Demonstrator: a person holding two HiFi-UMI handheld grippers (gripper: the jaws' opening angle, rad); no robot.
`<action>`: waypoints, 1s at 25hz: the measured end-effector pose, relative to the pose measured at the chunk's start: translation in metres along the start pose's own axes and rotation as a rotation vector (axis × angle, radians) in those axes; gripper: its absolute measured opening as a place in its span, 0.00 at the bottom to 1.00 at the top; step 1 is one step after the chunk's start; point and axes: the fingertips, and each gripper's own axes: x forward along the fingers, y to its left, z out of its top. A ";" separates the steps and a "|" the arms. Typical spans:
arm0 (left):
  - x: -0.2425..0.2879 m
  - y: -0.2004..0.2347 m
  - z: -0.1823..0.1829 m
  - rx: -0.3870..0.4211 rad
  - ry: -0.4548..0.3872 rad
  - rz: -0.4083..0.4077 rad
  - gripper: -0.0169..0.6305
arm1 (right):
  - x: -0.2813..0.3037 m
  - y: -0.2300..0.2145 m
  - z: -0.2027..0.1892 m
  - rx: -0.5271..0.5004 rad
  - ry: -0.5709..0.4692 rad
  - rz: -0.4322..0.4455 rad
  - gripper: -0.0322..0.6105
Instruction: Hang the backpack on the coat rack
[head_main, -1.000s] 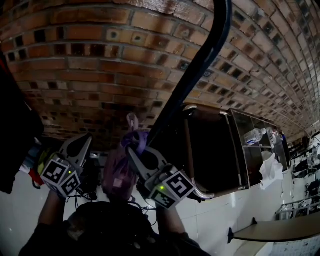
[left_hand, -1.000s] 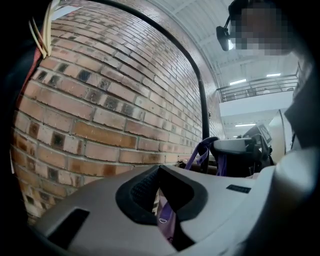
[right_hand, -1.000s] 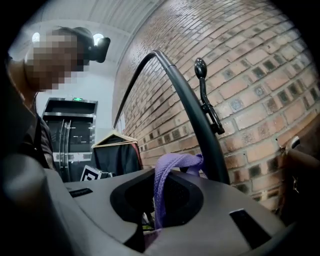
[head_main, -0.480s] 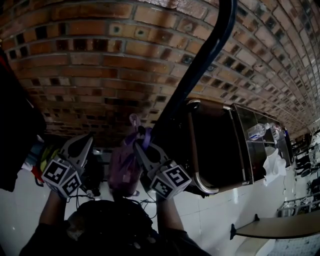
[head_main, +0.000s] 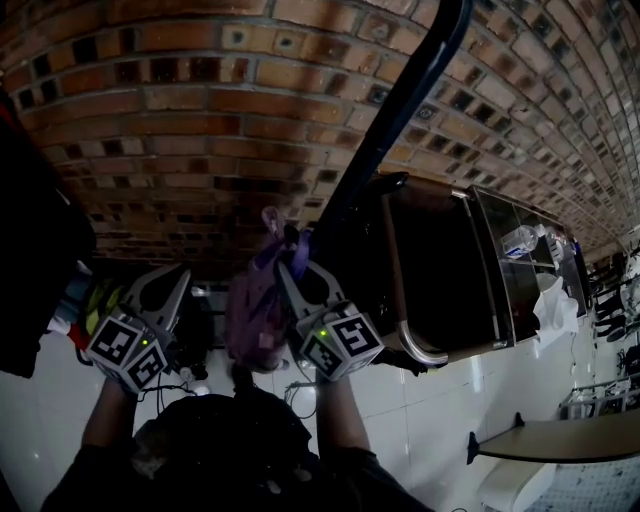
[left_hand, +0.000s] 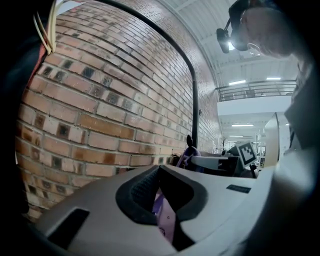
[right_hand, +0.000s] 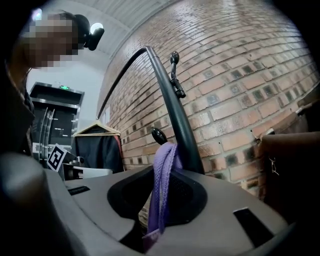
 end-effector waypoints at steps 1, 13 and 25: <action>-0.003 0.000 -0.002 0.000 0.004 -0.001 0.05 | -0.001 0.000 0.000 -0.002 -0.003 -0.013 0.16; -0.047 -0.008 -0.019 -0.008 0.017 -0.031 0.05 | -0.038 0.003 -0.039 -0.029 0.011 -0.217 0.25; -0.088 -0.031 -0.040 -0.032 0.035 -0.087 0.05 | -0.109 0.030 -0.059 0.035 -0.055 -0.347 0.25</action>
